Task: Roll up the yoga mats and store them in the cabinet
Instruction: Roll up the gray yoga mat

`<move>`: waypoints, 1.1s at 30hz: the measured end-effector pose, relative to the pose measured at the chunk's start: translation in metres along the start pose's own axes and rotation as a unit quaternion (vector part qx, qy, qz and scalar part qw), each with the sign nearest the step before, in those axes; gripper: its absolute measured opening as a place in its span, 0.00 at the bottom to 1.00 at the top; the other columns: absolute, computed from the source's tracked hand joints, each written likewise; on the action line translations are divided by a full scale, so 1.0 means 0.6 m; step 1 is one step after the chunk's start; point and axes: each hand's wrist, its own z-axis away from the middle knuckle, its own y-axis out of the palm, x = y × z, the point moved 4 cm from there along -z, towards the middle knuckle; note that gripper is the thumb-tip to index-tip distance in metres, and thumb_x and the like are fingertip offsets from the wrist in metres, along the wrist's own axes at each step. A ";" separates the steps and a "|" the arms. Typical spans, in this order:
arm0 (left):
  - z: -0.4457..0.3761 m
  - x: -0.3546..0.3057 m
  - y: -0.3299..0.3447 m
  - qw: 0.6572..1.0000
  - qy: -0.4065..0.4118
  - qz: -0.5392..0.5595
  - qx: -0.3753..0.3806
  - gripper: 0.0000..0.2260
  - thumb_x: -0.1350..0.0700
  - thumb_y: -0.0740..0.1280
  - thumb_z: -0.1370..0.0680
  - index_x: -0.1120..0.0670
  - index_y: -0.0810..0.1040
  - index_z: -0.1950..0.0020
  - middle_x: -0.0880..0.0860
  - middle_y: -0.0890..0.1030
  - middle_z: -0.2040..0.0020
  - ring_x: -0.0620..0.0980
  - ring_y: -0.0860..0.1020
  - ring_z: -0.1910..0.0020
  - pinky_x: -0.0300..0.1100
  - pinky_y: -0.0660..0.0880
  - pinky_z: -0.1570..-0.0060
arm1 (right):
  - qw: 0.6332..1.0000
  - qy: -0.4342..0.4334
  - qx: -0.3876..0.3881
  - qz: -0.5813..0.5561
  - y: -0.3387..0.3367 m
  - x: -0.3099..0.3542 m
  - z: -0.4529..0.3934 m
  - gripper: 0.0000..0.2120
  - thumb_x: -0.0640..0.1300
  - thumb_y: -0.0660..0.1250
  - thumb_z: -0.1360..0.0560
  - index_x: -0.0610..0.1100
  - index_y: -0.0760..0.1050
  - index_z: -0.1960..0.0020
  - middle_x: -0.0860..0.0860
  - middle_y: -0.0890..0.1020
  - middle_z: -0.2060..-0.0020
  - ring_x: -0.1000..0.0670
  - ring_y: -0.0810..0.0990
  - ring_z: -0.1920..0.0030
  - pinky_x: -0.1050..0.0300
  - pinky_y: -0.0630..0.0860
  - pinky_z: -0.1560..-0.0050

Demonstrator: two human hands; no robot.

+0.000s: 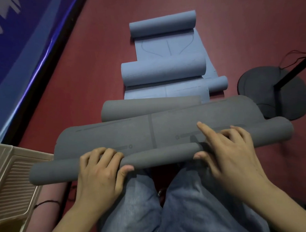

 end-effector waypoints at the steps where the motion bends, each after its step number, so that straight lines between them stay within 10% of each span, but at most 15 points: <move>1: -0.009 0.003 0.001 1.000 -0.006 0.001 0.003 0.20 0.42 0.58 0.18 0.54 0.82 0.54 0.49 0.79 0.56 0.57 0.75 0.52 0.53 0.64 0.51 | 1.000 0.010 0.014 -0.016 -0.001 -0.003 -0.009 0.26 0.60 0.61 0.23 0.45 0.75 0.32 0.52 0.82 0.60 0.43 0.76 0.55 0.44 0.67 0.37; 6: -0.050 0.027 0.011 0.999 -0.014 0.025 0.040 0.21 0.42 0.53 0.17 0.50 0.76 0.63 0.46 0.74 0.64 0.54 0.72 0.61 0.49 0.62 0.56 | 0.996 0.032 0.087 -0.017 -0.004 -0.009 -0.046 0.16 0.64 0.55 0.23 0.51 0.68 0.54 0.56 0.77 0.66 0.45 0.74 0.60 0.46 0.66 0.49; 12: -0.051 0.038 0.003 0.996 0.008 0.063 0.064 0.28 0.37 0.45 0.15 0.47 0.73 0.66 0.43 0.72 0.69 0.49 0.72 0.64 0.46 0.65 0.59 | 0.994 0.001 0.103 -0.032 -0.024 0.003 -0.031 0.15 0.63 0.57 0.24 0.52 0.67 0.56 0.60 0.64 0.72 0.45 0.74 0.63 0.46 0.68 0.56; 18: -0.036 0.038 0.007 0.992 0.032 0.098 0.078 0.21 0.35 0.45 0.16 0.40 0.60 0.66 0.39 0.63 0.71 0.48 0.73 0.65 0.46 0.68 0.61 | 0.997 0.004 0.070 -0.036 -0.014 0.011 0.019 0.16 0.61 0.59 0.22 0.50 0.69 0.57 0.55 0.76 0.69 0.45 0.71 0.62 0.47 0.67 0.57; 33: -0.056 0.040 0.016 0.990 -0.066 0.090 0.088 0.20 0.32 0.58 0.25 0.46 0.74 0.64 0.44 0.69 0.74 0.52 0.78 0.68 0.44 0.64 0.63 | 1.000 0.005 0.004 0.014 -0.009 0.007 0.002 0.17 0.59 0.65 0.22 0.46 0.79 0.58 0.49 0.81 0.53 0.40 0.73 0.49 0.46 0.69 0.52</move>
